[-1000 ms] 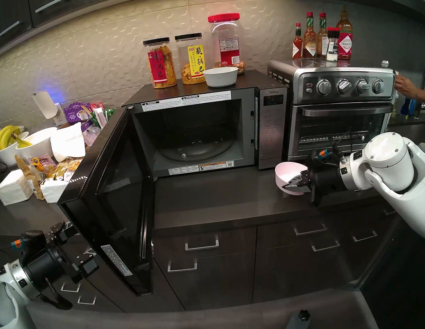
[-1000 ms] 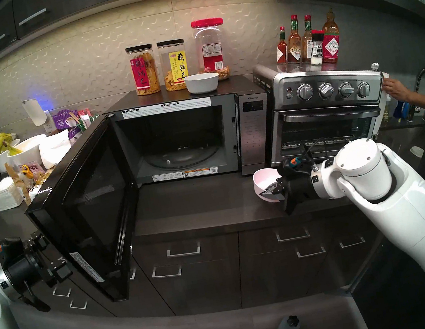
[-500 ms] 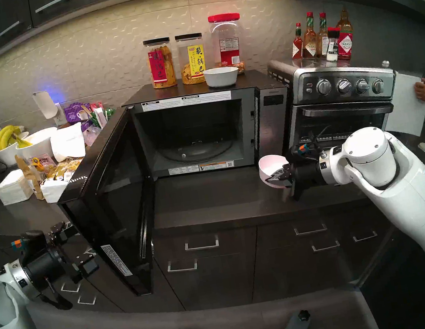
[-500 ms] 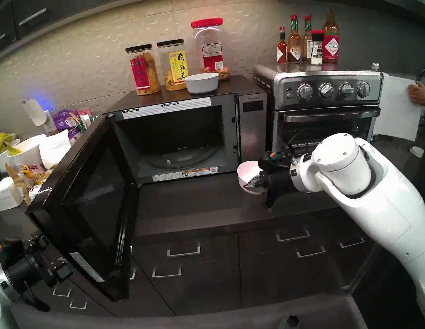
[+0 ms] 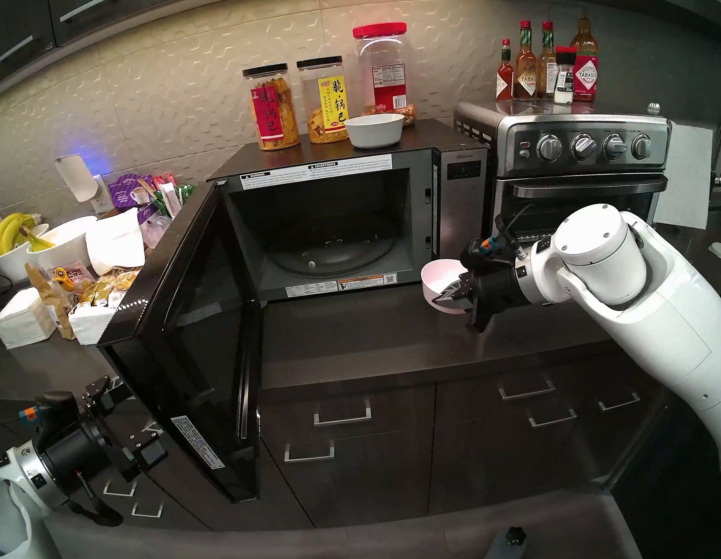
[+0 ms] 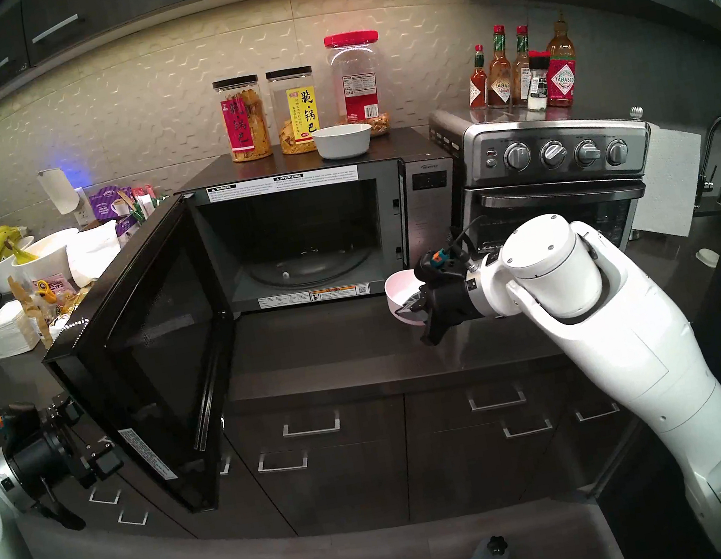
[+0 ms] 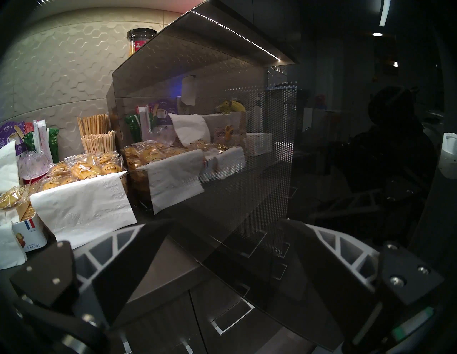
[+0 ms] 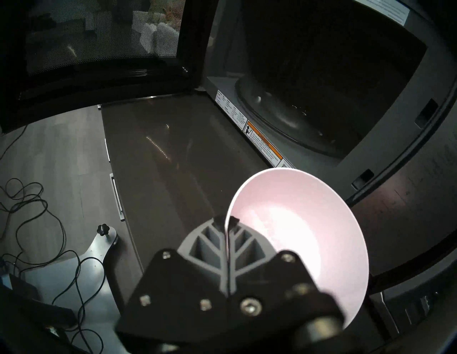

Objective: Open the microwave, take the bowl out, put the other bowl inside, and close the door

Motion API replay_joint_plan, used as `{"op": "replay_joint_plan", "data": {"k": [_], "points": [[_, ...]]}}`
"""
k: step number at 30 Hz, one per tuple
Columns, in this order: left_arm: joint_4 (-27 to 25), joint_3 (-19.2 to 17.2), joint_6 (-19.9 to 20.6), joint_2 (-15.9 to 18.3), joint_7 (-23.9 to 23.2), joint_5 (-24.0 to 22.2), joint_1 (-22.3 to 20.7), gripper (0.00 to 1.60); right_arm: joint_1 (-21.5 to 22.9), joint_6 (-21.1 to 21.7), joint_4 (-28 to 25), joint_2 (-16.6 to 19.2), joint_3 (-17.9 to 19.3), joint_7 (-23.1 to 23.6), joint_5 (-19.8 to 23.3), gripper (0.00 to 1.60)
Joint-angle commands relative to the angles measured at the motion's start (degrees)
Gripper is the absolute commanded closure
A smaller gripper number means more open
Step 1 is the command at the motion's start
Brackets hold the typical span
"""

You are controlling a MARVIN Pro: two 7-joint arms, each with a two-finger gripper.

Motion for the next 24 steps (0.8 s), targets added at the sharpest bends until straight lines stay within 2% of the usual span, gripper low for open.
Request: {"op": "replay_joint_plan", "data": {"k": [1, 13, 24], "points": [[-0.8, 0.1, -0.1, 0.1, -0.6, -0.4, 0.0, 0.00, 4.0, 0.4, -1.5, -1.7, -0.4, 0.2, -0.1, 1.60], [-0.9, 0.1, -0.1, 0.1, -0.6, -0.4, 0.1, 0.00, 6.0, 1.6, -1.8, -4.5, -3.1, 0.6, -1.8, 1.60], [-0.9, 0.1, -0.1, 0.1, -0.6, -0.4, 0.1, 0.00, 9.6, 0.1, 1.2, -7.1, -7.2, 0.3, -4.5, 1.60]]}}
